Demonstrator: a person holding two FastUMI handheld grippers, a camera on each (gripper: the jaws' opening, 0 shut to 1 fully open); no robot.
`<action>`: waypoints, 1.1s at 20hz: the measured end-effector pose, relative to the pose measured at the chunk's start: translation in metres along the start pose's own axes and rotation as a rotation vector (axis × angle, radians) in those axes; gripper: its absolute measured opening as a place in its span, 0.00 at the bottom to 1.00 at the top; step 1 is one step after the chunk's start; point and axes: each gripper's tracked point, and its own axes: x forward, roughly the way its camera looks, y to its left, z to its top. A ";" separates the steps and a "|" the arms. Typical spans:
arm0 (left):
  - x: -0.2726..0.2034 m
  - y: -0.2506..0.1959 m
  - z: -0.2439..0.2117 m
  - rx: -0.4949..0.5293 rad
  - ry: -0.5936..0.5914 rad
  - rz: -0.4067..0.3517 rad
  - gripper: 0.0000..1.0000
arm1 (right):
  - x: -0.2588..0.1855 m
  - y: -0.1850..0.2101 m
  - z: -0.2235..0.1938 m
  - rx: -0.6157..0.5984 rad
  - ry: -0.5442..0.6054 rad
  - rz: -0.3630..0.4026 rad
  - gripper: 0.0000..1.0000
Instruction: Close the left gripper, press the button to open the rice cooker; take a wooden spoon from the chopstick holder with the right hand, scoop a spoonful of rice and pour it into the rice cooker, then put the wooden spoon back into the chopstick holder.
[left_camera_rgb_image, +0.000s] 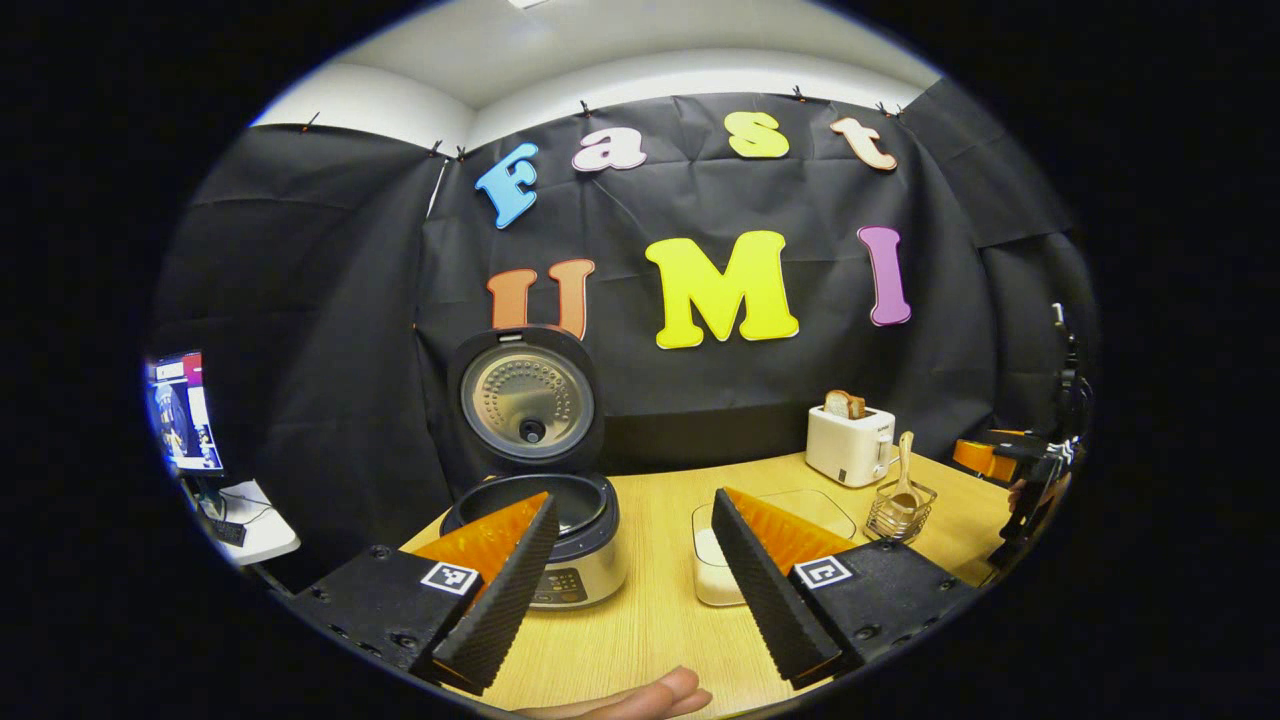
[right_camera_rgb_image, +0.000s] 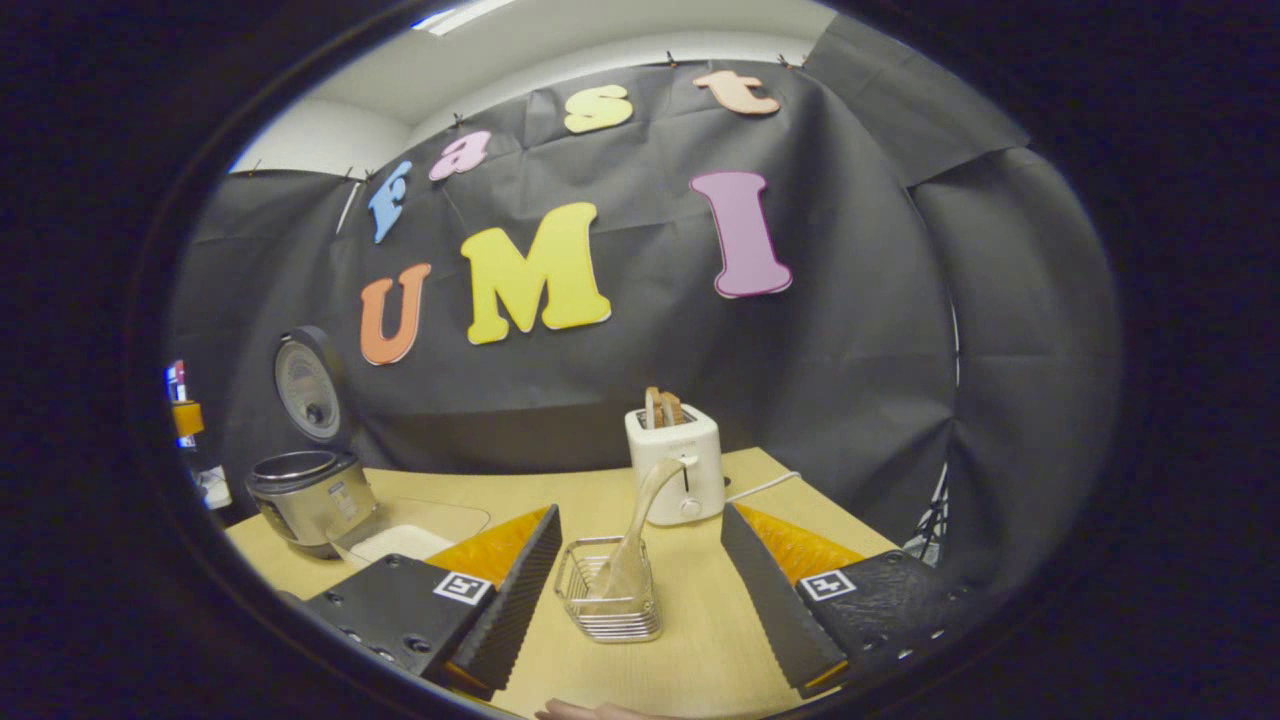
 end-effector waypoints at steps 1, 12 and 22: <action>-0.003 0.001 -0.003 -0.004 -0.008 0.011 0.99 | 0.016 0.000 -0.002 0.014 0.020 0.019 0.96; -0.032 0.028 -0.024 0.054 -0.057 0.077 0.99 | 0.136 0.007 -0.038 0.082 0.267 0.052 0.85; -0.034 0.057 -0.032 0.023 -0.031 0.128 0.99 | 0.124 0.014 -0.024 0.125 0.279 0.067 0.16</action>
